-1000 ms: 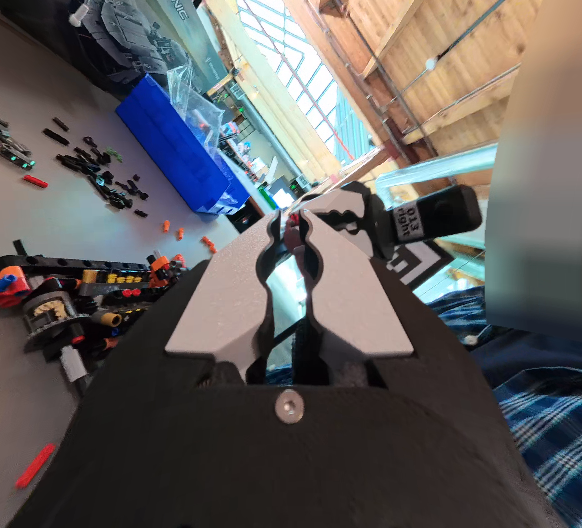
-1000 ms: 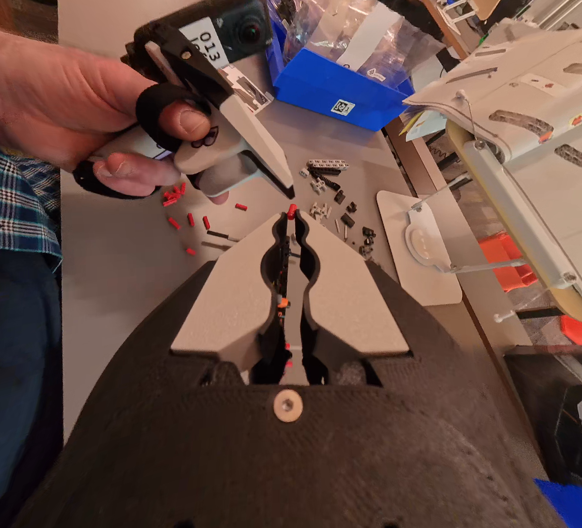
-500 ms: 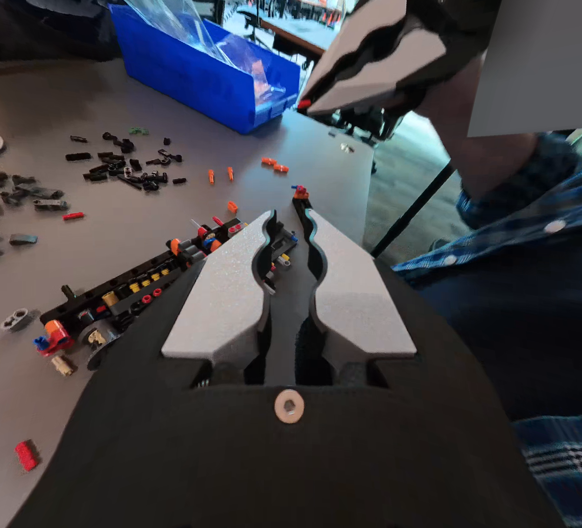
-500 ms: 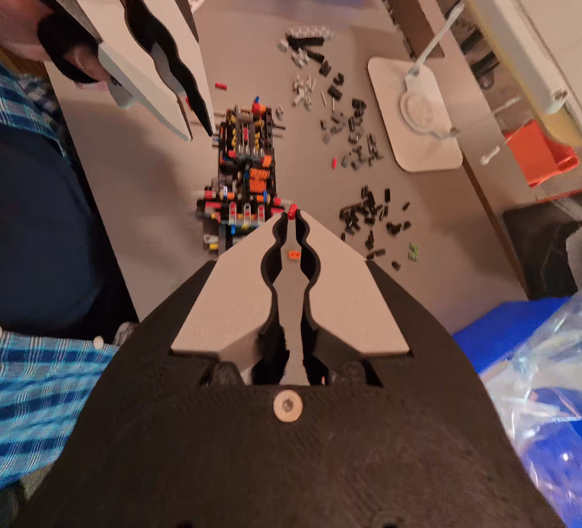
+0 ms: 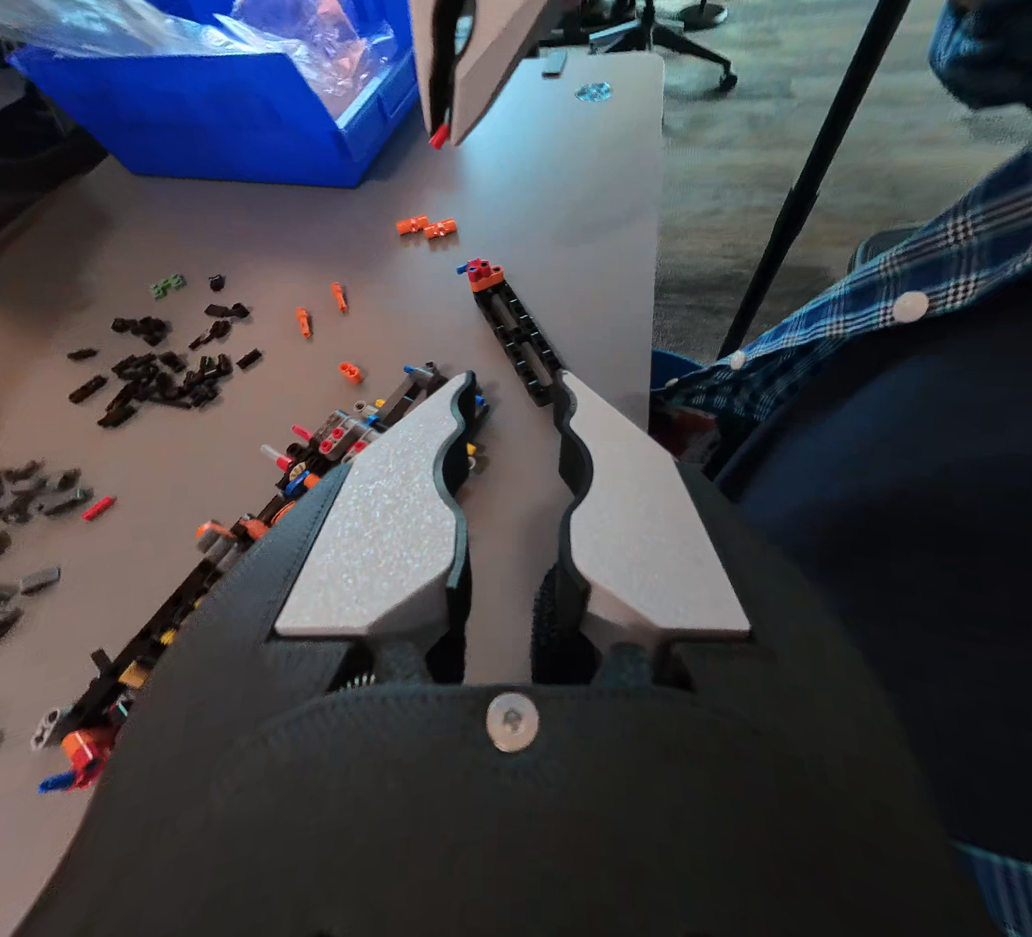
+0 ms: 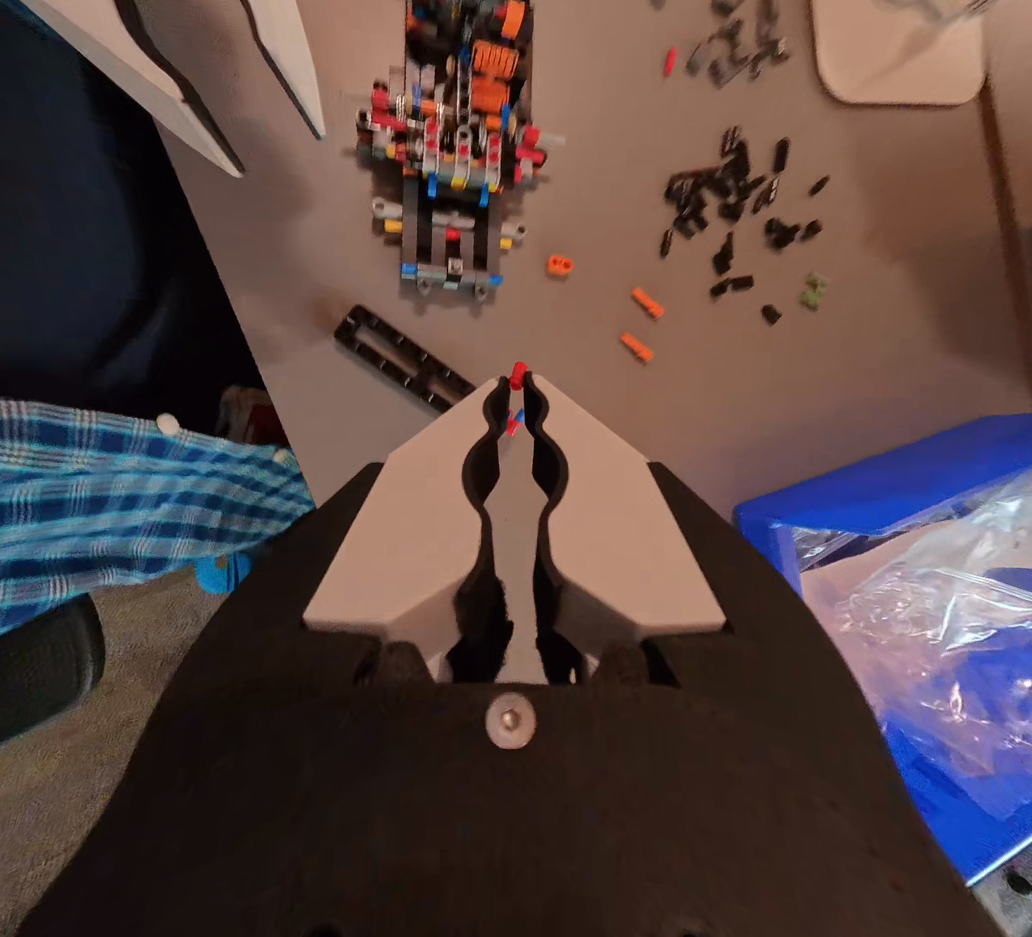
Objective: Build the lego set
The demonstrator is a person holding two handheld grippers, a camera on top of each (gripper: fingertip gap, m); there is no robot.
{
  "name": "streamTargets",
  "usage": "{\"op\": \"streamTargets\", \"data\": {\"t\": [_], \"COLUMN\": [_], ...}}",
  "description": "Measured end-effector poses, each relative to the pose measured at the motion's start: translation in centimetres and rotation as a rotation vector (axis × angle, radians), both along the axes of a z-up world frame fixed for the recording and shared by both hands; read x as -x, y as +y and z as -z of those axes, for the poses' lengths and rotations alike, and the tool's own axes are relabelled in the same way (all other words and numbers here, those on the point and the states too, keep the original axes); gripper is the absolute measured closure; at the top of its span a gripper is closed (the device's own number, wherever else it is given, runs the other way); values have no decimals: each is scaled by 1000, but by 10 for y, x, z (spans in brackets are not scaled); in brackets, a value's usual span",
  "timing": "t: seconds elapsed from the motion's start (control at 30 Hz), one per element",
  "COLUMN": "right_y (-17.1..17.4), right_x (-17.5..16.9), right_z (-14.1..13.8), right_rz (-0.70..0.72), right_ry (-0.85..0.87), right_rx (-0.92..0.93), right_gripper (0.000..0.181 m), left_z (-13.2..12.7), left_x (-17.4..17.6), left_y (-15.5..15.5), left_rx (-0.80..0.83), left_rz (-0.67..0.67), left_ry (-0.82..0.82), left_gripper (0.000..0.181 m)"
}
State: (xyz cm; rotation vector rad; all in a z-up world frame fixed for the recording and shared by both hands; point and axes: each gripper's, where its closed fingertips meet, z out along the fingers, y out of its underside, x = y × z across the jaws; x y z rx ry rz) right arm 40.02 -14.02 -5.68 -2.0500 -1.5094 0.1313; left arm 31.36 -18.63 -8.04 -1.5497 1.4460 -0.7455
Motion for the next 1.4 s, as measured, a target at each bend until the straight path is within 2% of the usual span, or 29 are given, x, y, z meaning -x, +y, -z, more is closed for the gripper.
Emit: {"op": "streamTargets", "data": {"t": [0.03,0.23,0.37,0.6,0.73,1.17,1.4], "right_y": [-2,-20,-23,-24,-23,-21,-21], "right_x": [-3,-3,0,4,9,16,12], "right_z": [6,44,70,97,100,99,101], "right_rz": [-16,-158,-225,-299,-312,-337,-327], "right_ry": [-20,-149,-227,-337,-365,-411,-525], "right_rx": [27,183,277,392,430,555,575], "right_gripper": [179,179,179,179,179,179,180], "left_z": [3,27,42,69,81,87,88], "left_x": [-4,-30,-44,-54,-55,-56,-58], "left_y": [-5,-26,-28,-20,-20,-23,-23], "left_rx": [-20,-143,-169,-188,-161,-82,-82], "left_rz": [14,105,126,123,139,181,208], "left_ry": [16,121,171,284,315,301,293], "left_gripper": [154,152,145,136,136,145,147]}}
